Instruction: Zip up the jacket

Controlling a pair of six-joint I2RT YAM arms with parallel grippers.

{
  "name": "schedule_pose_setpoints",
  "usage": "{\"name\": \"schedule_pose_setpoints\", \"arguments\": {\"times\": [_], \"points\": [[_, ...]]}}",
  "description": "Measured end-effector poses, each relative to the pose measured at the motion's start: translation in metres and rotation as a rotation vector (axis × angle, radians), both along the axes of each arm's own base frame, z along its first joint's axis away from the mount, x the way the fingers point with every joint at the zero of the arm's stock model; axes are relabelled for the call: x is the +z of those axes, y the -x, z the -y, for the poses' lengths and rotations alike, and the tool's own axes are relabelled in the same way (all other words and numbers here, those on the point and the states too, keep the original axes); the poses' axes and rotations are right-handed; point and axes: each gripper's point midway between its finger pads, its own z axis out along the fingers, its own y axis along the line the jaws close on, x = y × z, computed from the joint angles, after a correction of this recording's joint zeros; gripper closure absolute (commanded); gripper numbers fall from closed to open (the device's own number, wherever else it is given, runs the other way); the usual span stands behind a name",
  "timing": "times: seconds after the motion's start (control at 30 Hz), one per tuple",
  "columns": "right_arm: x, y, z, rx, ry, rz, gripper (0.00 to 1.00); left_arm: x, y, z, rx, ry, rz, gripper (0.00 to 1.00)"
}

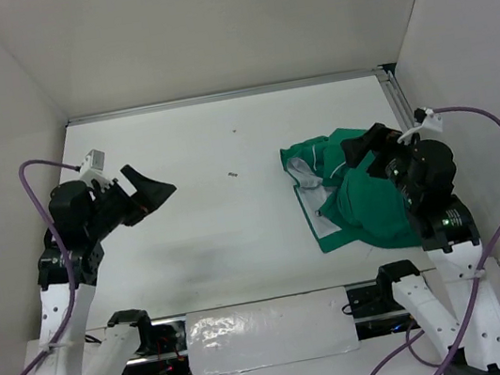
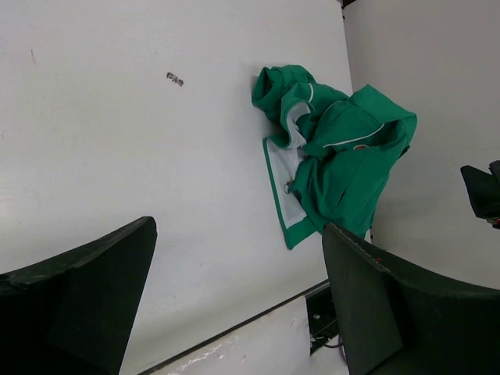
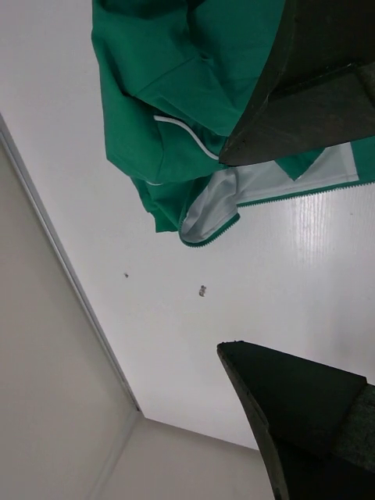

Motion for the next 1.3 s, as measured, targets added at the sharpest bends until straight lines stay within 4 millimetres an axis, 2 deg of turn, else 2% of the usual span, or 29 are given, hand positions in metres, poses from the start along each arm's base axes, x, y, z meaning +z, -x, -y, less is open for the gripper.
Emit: {"name": "schedule_pose_setpoints", "arguments": {"times": [0.13, 0.37, 0.53, 0.63, 0.77, 0.83, 0.93, 1.1, 1.13, 1.2, 1.23, 1.27, 1.3], "points": [[-0.010, -0.006, 0.002, -0.006, 0.022, -0.040, 0.00, 0.007, 0.006, 0.000, 0.000, 0.003, 0.030, 0.01], [-0.055, -0.031, 0.016, -0.067, 0.110, -0.225, 0.00, -0.005, -0.006, 0.003, -0.021, 0.002, -0.015, 0.01], [-0.086, -0.061, 0.017, -0.038, 0.249, -0.348, 0.00, -0.028, -0.019, 0.009, -0.070, -0.007, -0.056, 0.01], [-0.092, -0.081, 0.013, 0.020, 0.337, -0.372, 0.00, -0.033, -0.022, 0.012, -0.101, -0.014, -0.042, 0.01], [-0.095, -0.118, 0.006, 0.105, 0.446, -0.391, 0.00, -0.038, -0.030, 0.016, -0.139, -0.028, -0.022, 0.01], [-0.104, -0.135, 0.005, 0.133, 0.484, -0.428, 0.00, -0.042, -0.034, 0.017, -0.157, -0.037, -0.020, 0.01], [-0.135, -0.151, 0.005, 0.161, 0.521, -0.512, 0.00, -0.047, -0.040, 0.018, -0.176, -0.053, -0.016, 0.01], [-0.213, -0.148, 0.018, 0.165, 0.590, -0.763, 0.00, -0.061, -0.047, 0.017, -0.193, -0.083, -0.034, 0.01], [-0.224, -0.147, 0.021, 0.161, 0.602, -0.807, 0.03, -0.063, -0.048, 0.017, -0.193, -0.088, -0.039, 0.01], [-0.241, -0.148, 0.027, 0.144, 0.626, -0.878, 0.30, -0.067, -0.050, 0.015, -0.188, -0.094, -0.049, 0.01], [-0.246, -0.149, 0.030, 0.125, 0.638, -0.905, 0.55, -0.068, -0.051, 0.015, -0.186, -0.096, -0.052, 0.01], [-0.250, -0.151, 0.033, 0.106, 0.648, -0.925, 1.00, -0.070, -0.051, 0.015, -0.184, -0.099, -0.055, 0.01], [-0.253, -0.151, 0.035, 0.080, 0.654, -0.942, 1.00, -0.070, -0.052, 0.014, -0.181, -0.100, -0.058, 0.01]]}}
